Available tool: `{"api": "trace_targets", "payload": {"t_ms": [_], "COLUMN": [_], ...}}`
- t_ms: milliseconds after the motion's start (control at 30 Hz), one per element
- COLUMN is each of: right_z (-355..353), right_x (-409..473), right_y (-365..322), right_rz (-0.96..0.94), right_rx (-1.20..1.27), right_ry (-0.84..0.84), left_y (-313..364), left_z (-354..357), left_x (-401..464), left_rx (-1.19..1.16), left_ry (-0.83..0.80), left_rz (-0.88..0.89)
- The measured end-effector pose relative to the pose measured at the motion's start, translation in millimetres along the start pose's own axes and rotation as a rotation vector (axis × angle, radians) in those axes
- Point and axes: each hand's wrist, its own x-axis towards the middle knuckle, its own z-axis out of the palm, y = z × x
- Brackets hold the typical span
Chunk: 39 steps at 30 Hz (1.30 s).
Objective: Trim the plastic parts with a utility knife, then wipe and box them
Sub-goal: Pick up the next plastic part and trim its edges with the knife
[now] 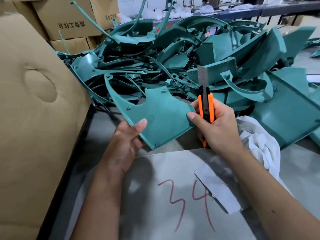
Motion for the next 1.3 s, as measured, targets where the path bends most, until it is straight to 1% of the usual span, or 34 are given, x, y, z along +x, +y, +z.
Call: {"api": "trace_targets", "payload": {"t_ms": [33,100,167,233,267,333,400,467,533,633,700,733,800,867,900,933,1000,1100,1167,1200,1233,1300], "right_z": [1,3,3,3,4,8,14,20,20,13,10,10,10,7,5,3,4,17,25,27,27,23], "right_x": [0,-2,-3,-4,-5,-10,-15,-16,-16,-14,-13,-13,-11,-8,-7,-7,-10,-15,-17,-17,-17,-16], "right_y": [0,1,2,1,-1,-5,-9,-12,-12,-7,-3,-2,-1,-1,0,1,1,-1,-1,-1,1,3], "right_rz": [-0.022,-0.062,-0.104,-0.191,-0.249,-0.343,-0.379,-0.404,-0.421,-0.42,-0.42,-0.428,-0.45,-0.422,-0.401,-0.406,-0.47,-0.517,-0.498,-0.466,-0.434,-0.358], "right_rx": [-0.034,-0.135,-0.245,-0.304,-0.317,-0.297,-0.262,-0.25,-0.247,-0.272,-0.319,-0.347,-0.4,-0.455,-0.476,-0.481,-0.466,-0.506,-0.572,-0.599,-0.62,-0.652], "right_ry": [-0.018,0.011,0.073,0.103,0.079,-0.059,-0.208,-0.289,-0.33,-0.328,-0.28,-0.222,-0.036,0.137,0.177,0.176,0.084,-0.129,-0.267,-0.308,-0.315,-0.229], "left_y": [-2,-6,-7,-2,0,1,2,6,11,20,25,27,28,26,25,25,26,21,14,11,9,7], "left_z": [3,13,19,25,28,34,42,48,51,54,53,51,48,44,41,37,26,19,21,22,23,22], "left_x": [-1,-2,-1,0,-1,-3,-5,-7,-9,-11,-10,-10,-9,-7,-5,-3,3,6,8,8,9,9], "left_rx": [0.07,0.143,0.159,0.13,0.104,0.064,0.023,-0.032,-0.093,-0.151,-0.178,-0.185,-0.204,-0.253,-0.287,-0.32,-0.371,-0.365,-0.332,-0.319,-0.315,-0.316], "left_ry": [0.075,0.167,0.252,0.355,0.387,0.437,0.452,0.45,0.441,0.388,0.39,0.396,0.411,0.446,0.473,0.506,0.565,0.612,0.614,0.602,0.585,0.548], "left_rz": [0.017,0.101,0.218,0.285,0.299,0.305,0.302,0.313,0.329,0.356,0.378,0.386,0.374,0.341,0.318,0.292,0.24,0.189,0.164,0.15,0.135,0.108]}}
